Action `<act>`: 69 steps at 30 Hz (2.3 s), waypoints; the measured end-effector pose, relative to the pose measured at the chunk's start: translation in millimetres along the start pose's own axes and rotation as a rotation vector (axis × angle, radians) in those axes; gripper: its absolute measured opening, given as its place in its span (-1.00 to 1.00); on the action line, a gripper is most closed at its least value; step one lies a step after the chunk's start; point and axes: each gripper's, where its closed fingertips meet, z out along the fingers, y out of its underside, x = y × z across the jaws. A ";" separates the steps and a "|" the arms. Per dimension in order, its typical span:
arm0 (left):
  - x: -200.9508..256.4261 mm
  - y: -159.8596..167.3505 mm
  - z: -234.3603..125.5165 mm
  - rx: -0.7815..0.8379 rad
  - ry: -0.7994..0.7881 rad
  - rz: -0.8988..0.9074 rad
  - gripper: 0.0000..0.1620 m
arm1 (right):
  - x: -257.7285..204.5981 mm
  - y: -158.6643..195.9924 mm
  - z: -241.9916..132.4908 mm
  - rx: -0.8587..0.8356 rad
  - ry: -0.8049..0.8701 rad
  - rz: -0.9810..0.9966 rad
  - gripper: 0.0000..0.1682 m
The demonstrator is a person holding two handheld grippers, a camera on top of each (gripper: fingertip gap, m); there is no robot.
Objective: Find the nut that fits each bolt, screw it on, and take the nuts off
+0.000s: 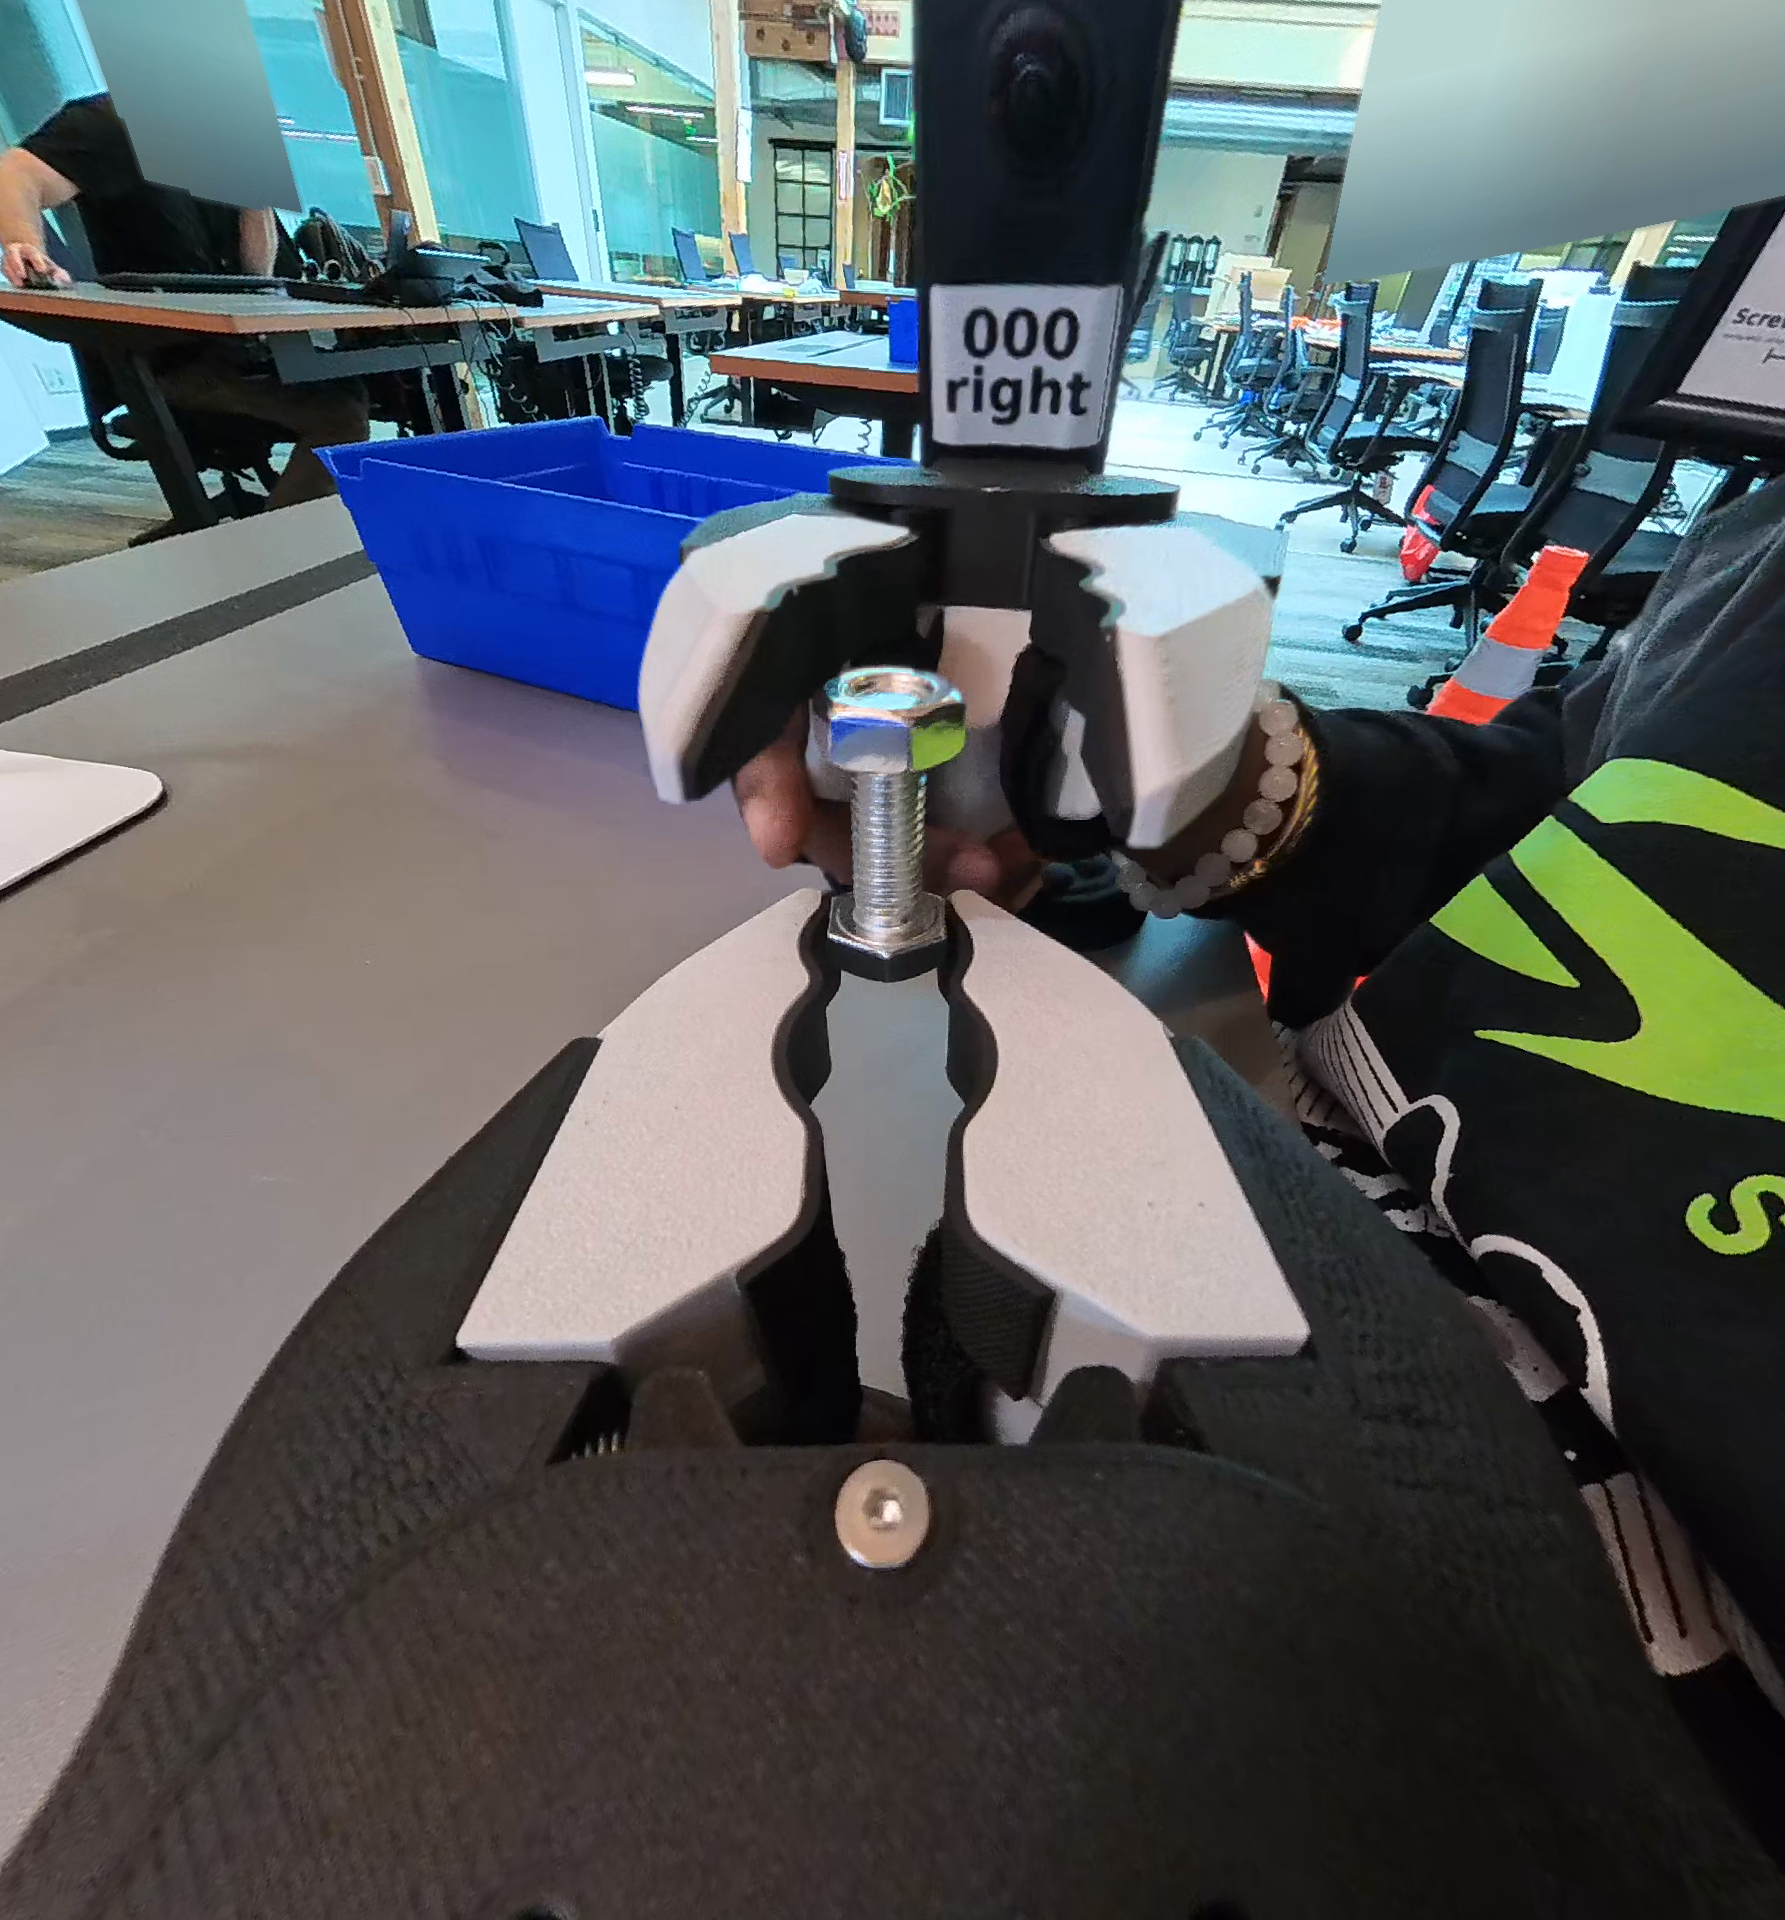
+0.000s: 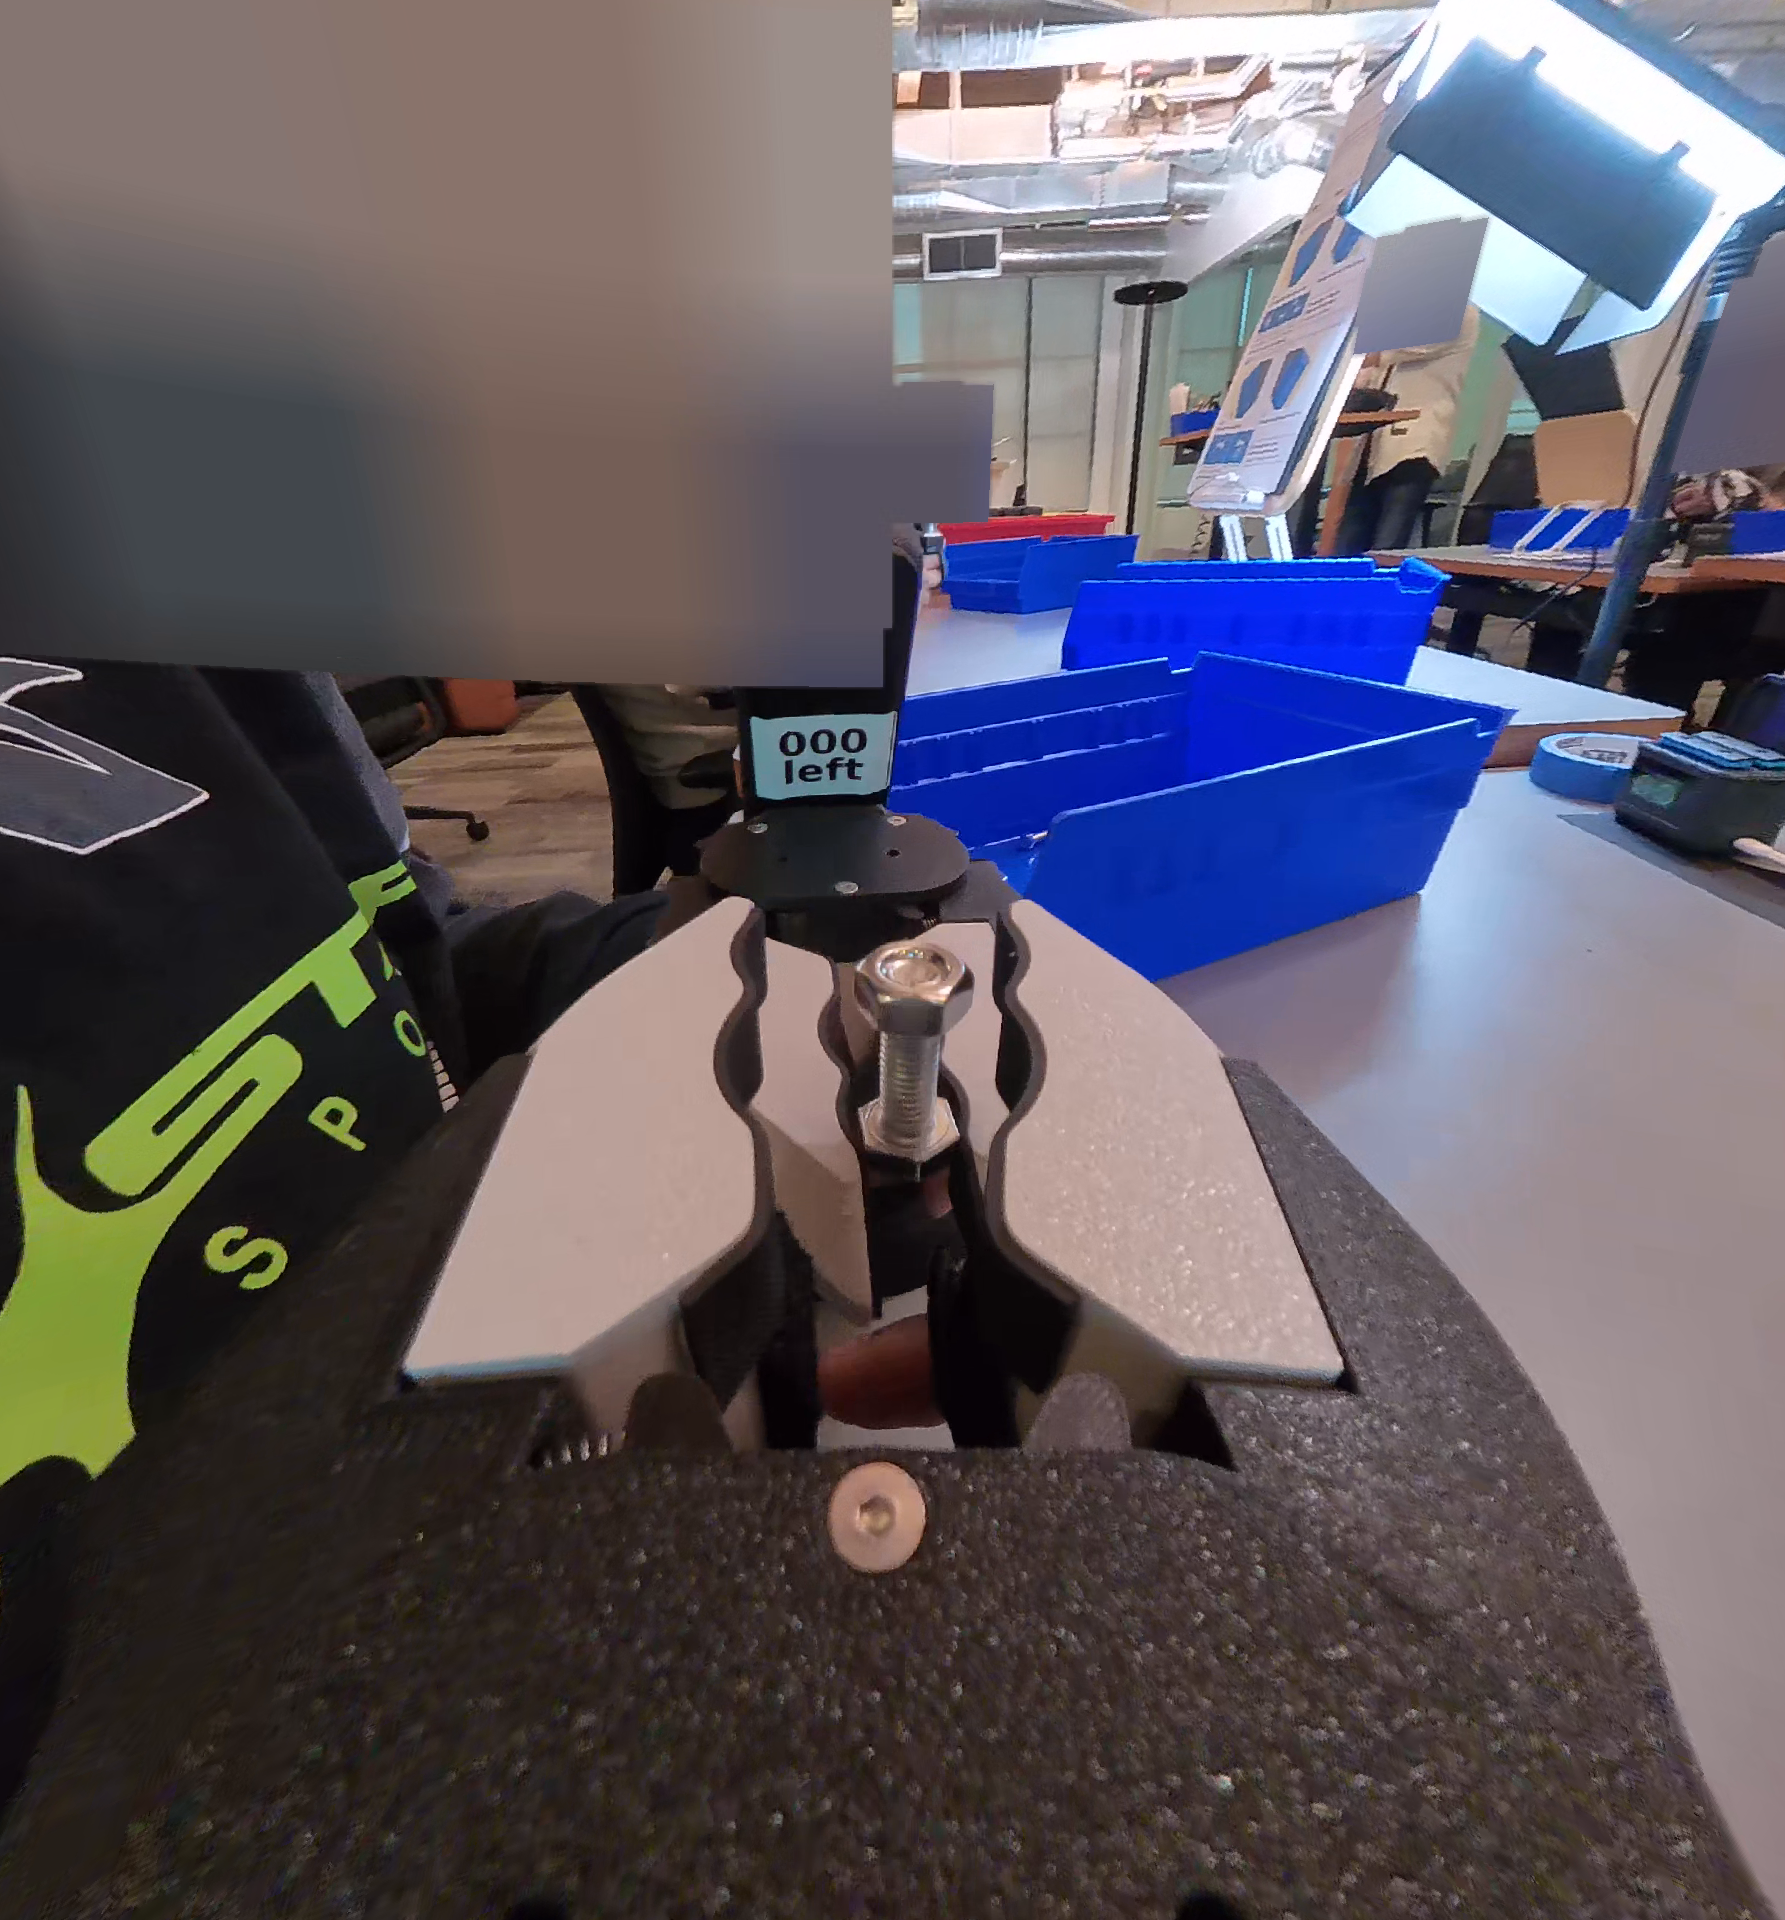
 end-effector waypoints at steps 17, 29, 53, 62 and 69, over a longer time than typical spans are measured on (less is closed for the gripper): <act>-1.4 -0.4 -0.2 0.004 -0.006 -0.006 -0.78 | -12.0 0.2 -32.8 0.011 0.051 -0.017 -0.68; -1.2 0.2 0.5 -0.001 -0.002 0.000 -0.78 | 4.5 -1.8 -12.3 0.006 0.056 -0.016 -0.50; -3.4 -0.3 0.3 0.003 -0.008 -0.004 -0.78 | -8.1 -1.7 -40.1 -0.009 0.076 -0.038 -0.87; -2.2 0.4 0.6 -0.002 -0.004 0.002 -0.78 | 8.3 0.2 -15.0 -0.016 0.075 -0.013 -0.45; -2.0 0.5 0.4 -0.002 -0.005 0.002 -0.78 | 4.8 6.6 1.8 -0.072 0.021 -0.031 -0.48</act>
